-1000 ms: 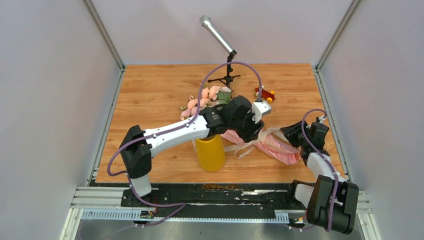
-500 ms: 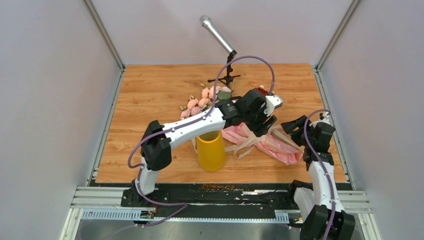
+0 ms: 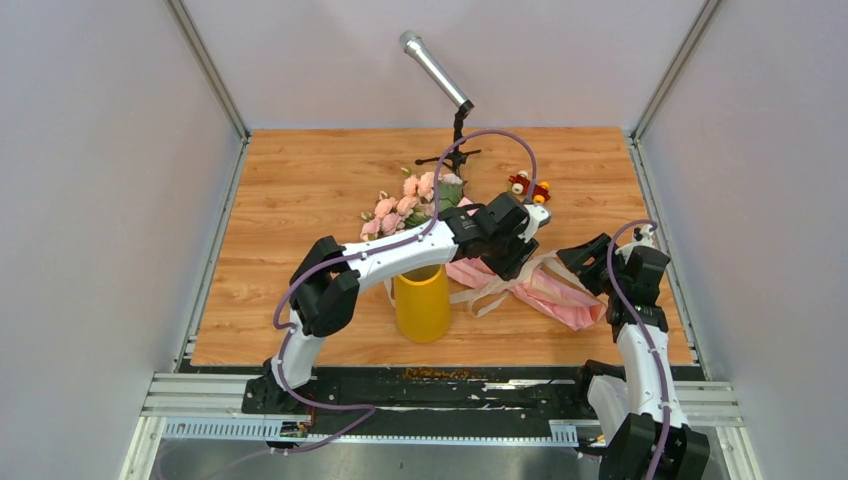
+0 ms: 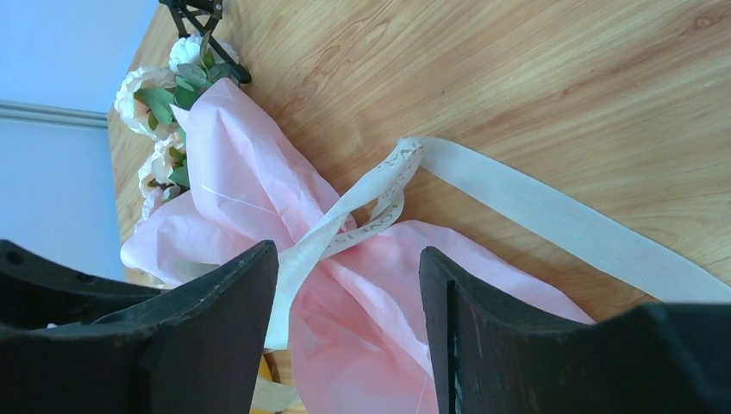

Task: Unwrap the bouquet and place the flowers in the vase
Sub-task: Untie the ribbon from the wrapping paper.

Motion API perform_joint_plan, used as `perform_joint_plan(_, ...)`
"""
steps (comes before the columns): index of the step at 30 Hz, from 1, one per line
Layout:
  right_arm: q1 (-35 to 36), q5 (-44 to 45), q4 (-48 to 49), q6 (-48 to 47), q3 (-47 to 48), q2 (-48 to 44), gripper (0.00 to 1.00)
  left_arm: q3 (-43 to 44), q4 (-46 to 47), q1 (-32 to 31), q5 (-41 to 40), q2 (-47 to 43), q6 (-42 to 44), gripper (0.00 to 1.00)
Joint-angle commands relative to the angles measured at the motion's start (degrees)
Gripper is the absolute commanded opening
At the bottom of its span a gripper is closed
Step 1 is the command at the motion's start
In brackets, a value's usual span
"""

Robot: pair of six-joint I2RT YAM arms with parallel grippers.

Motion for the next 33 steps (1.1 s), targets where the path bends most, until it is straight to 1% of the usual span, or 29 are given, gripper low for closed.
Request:
perform_joint_plan(1, -0.21, -2.64, 0.63, -1.31, 0.14, -1.12, 0.62, -0.15, 3.41, 0.28, 0.64, 0.41, -2.55, 0.54)
perform_joint_plan(11, -0.19, -4.84, 0.49, -1.41, -0.93, -2.1, 0.57, 0.13, 3.84, 0.82, -3.17, 1.89, -4.03, 0.53)
perform_joint_plan(16, -0.16, -5.12, 0.54, -1.57, -1.03, -2.22, 0.55, -0.02, 4.71, 0.89, -4.18, 2.29, -4.88, 0.46)
perform_joint_plan(24, -0.22, -5.39, 0.51, -1.76, -1.32, -2.28, 0.54, -1.54, 6.17, 1.3, -4.92, 1.26, -5.8, 0.43)
perform_joint_plan(29, -0.18, -6.11, 0.61, -1.88, -1.13, -2.28, 0.54, -2.53, 6.1, 1.34, -3.49, 1.49, -6.16, 0.36)
perform_joint_plan(31, -0.15, -7.02, 0.54, -2.14, -0.82, -2.27, 0.53, -3.02, 6.4, 1.37, -3.12, 1.29, -6.43, 0.31)
perform_joint_plan(33, -0.12, -7.99, 0.31, -2.52, -0.31, -2.22, 0.53, -3.39, 6.62, 1.37, -2.93, 0.86, -6.74, 0.24)
